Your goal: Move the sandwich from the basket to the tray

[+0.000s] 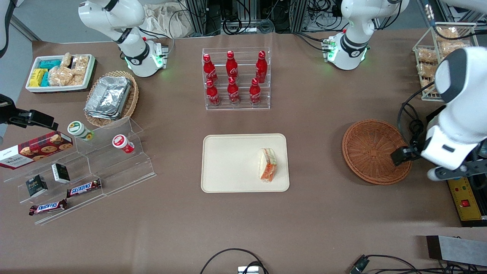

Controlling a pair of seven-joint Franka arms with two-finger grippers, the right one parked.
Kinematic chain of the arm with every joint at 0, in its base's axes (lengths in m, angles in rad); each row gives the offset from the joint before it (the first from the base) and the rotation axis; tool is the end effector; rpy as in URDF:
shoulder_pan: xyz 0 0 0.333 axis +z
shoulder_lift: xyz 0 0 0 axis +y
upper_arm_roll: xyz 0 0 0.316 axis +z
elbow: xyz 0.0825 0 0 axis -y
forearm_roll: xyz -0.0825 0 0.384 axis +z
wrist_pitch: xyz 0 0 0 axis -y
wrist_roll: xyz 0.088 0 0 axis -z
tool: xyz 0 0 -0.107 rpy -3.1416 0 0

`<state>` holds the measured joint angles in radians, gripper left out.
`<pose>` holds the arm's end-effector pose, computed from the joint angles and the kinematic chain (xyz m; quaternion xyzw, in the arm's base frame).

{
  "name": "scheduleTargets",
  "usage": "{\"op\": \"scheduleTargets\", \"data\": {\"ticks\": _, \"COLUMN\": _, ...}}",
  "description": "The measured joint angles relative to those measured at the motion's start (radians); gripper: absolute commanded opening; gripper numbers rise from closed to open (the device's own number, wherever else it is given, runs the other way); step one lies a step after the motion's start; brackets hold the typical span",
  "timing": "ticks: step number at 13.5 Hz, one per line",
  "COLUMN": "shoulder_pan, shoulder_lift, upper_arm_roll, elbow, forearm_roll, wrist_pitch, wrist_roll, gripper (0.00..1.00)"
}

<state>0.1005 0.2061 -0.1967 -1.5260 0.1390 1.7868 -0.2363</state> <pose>0.6299 -0.0377 0.5458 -0.9966 -0.0596 -0.0370 0.0428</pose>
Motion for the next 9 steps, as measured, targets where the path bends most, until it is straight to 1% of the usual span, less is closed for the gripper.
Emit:
{"op": "scheduleTargets", "data": {"ticks": 3, "shoulder_pan": 0.000, "shoulder_lift": -0.086, "upper_arm_roll": 0.048, "elbow": -0.039, "forearm_roll": -0.035, "wrist_pitch": -0.055, "wrist_roll": 0.101, "gripper": 1.00}}
{"op": "scheduleTargets", "data": {"ticks": 7, "shoulder_pan": -0.006, "shoulder_lift": -0.173, "upper_arm_roll": 0.054, "elbow": -0.064, "forearm_roll": -0.057, "wrist_pitch": -0.142, "wrist_roll": 0.130, "gripper": 1.00}}
{"op": "scheduleTargets", "data": {"ticks": 9, "shoulder_pan": -0.029, "shoulder_lift": -0.219, "upper_arm_roll": 0.083, "elbow": -0.076, "forearm_roll": -0.073, "wrist_pitch": -0.175, "wrist_roll": 0.161, "gripper": 1.00}}
